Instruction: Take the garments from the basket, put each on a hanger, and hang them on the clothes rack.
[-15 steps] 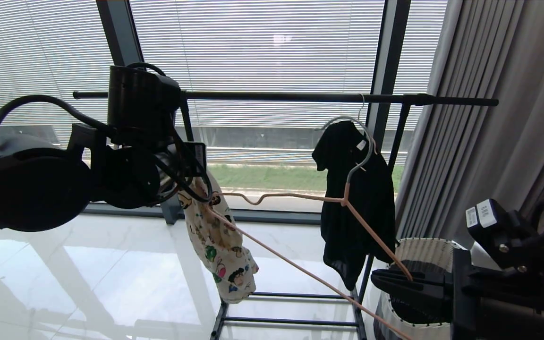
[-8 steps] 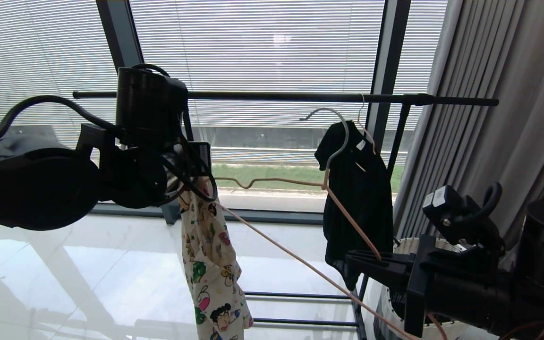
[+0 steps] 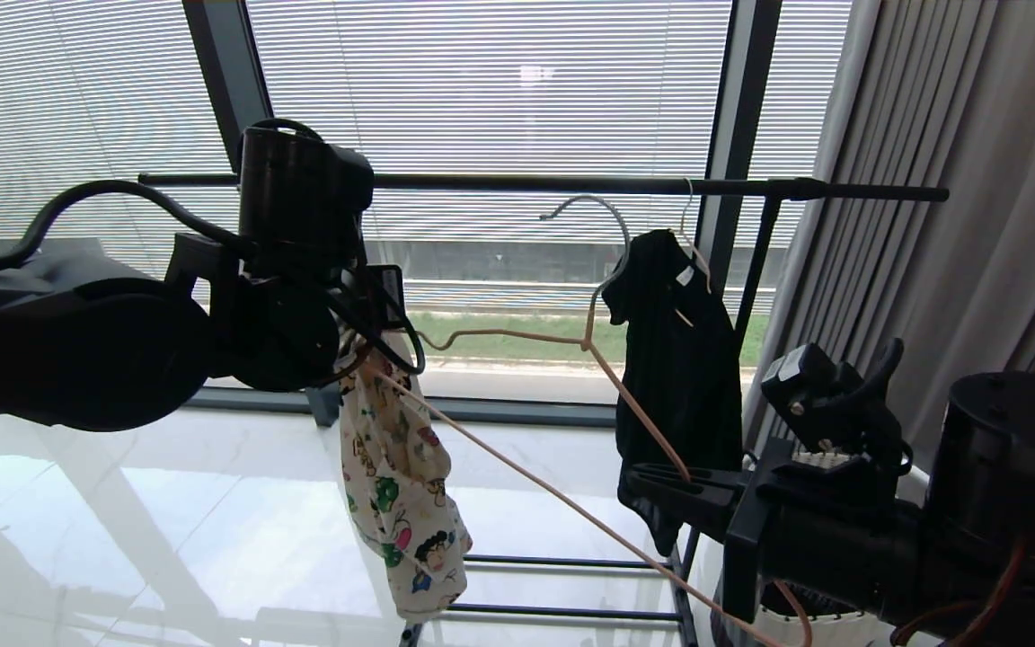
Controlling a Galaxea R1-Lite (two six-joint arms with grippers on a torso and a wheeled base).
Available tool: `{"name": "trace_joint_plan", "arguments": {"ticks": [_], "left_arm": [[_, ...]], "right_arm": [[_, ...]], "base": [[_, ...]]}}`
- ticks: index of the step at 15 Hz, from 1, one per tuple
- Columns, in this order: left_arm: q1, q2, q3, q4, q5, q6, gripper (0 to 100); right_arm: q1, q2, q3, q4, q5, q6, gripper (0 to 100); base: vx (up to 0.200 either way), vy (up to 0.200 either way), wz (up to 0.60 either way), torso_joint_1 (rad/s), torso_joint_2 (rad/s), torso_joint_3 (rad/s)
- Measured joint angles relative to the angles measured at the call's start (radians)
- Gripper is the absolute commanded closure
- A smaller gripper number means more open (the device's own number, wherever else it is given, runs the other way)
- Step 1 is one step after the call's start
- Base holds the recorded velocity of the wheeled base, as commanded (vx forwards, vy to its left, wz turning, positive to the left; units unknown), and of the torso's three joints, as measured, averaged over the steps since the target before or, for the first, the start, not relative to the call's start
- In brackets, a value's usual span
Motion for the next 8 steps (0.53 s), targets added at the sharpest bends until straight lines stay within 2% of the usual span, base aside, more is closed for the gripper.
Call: {"name": "trace_joint_plan", "arguments": {"ticks": [4, 8], "left_arm": [[0.006, 0.021, -0.041, -0.001, 0.09, -0.001, 100], [0.007, 0.037, -0.056, 0.0, 0.102, -0.001, 100]], "right_arm": [[0.005, 0.047, -0.045, 0.0, -0.11, 0.032, 100], [0.005, 0.076, -0.095, -0.001, -0.121, 0.037, 100]], "base": [[0.0, 0.0, 0.0, 0.0, 0.0, 0.0], [0.0, 0.0, 0.0, 0.0, 0.0, 0.0]]}}
